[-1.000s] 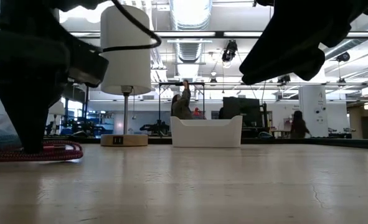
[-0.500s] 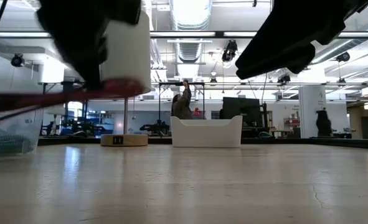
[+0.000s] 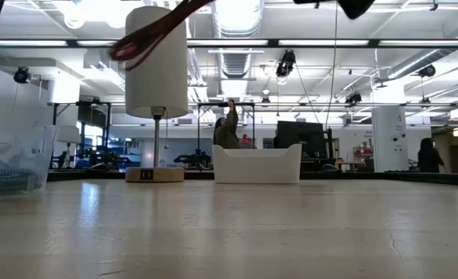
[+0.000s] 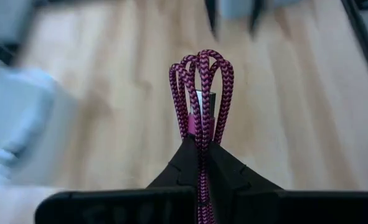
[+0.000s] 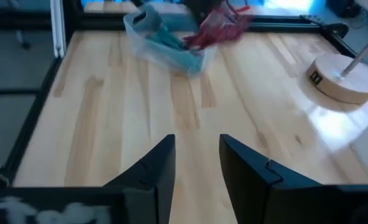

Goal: Pick & Place USB Port
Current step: Put the pink black charger cable into the grey bin

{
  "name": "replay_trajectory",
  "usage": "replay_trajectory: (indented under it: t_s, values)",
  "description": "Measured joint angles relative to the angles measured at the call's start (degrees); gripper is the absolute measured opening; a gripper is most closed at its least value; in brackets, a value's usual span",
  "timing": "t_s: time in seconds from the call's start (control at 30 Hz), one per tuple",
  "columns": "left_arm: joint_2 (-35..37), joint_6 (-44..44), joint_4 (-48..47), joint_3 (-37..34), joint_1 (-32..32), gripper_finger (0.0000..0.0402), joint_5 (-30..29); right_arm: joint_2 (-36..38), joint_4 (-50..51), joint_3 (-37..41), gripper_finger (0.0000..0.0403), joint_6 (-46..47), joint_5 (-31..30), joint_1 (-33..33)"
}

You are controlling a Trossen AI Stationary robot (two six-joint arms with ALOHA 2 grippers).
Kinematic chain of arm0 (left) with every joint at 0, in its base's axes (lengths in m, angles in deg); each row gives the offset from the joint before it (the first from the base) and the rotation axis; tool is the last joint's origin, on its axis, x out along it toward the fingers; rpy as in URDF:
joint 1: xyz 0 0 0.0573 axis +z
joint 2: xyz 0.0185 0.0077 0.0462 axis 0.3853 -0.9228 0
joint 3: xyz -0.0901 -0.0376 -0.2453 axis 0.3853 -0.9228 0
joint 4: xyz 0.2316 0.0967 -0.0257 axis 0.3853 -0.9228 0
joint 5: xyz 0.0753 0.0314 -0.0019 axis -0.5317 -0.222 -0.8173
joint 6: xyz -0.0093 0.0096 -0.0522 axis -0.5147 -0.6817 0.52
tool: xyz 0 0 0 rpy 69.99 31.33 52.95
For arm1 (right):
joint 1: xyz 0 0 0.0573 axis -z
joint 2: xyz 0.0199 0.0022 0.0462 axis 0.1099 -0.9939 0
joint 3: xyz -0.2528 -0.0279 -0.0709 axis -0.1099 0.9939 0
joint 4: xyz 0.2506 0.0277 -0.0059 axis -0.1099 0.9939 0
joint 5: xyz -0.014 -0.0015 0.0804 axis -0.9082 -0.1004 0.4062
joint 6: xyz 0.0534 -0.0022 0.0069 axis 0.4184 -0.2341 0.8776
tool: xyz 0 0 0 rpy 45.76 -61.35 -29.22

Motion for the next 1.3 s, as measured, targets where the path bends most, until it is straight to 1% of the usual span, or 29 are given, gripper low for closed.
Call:
replay_trajectory:
  t_s: [0.07, 0.13, 0.2, 0.3, 0.37, 0.47, 0.57, 0.7, 1.0, 1.17, 1.3]
  values:
    - [1.06, -4.32, 3.34, -0.96, -0.25, 0.0010, -3.11, -0.09, -5.01, 3.29, 0.0124, 0.02, 0.06, 0.29]
    - [1.61, -8.24, 9.14, -3.15, -0.30, 0.0010, -3.46, -1.20, -11.91, 6.43, 0.0125, -0.26, 0.09, 0.66]
    - [1.61, -11.95, 18.31, -5.93, -0.24, 0.0009, -0.96, -2.11, -19.48, 9.00, 0.0125, -1.42, 0.21, 1.05]
    - [1.49, -15.89, 32.14, -11.04, 0.29, 0.0010, 5.88, -4.22, -30.73, 11.52, 0.0123, -5.47, 0.14, 1.82]
    - [1.44, -16.09, 40.93, -14.63, 0.51, 0.0010, 9.18, -5.58, -35.03, 12.41, 0.0123, -7.65, 0.10, 2.30]
    - [1.35, -16.14, 51.24, -19.32, 0.53, 0.0010, 9.49, -6.41, -38.47, 12.59, 0.0125, -8.91, 0.12, 2.52]
    - [1.48, -16.16, 57.38, -22.65, 0.55, 0.0011, 9.50, -7.35, -39.10, 11.92, 0.0127, -9.43, 0.30, 2.51]
    - [1.49, -16.13, 61.27, -25.10, 0.73, 0.0012, 9.68, -7.46, -39.05, 10.86, 0.0127, -9.49, 2.72, 2.58]
    - [1.71, -16.14, 60.54, -25.37, 0.79, 0.0012, 9.79, -7.46, -38.47, 10.47, 0.0123, -9.33, 3.57, 2.58]
    - [1.87, -15.81, 57.70, -25.39, 0.79, 0.0009, 9.42, -7.46, -36.35, 10.47, 0.0121, -8.90, 5.92, 2.54]
    - [1.96, -15.16, 57.33, -25.39, 0.77, 0.0011, 9.44, -7.37, -36.19, 10.47, 0.0125, -9.15, 6.81, 2.54]
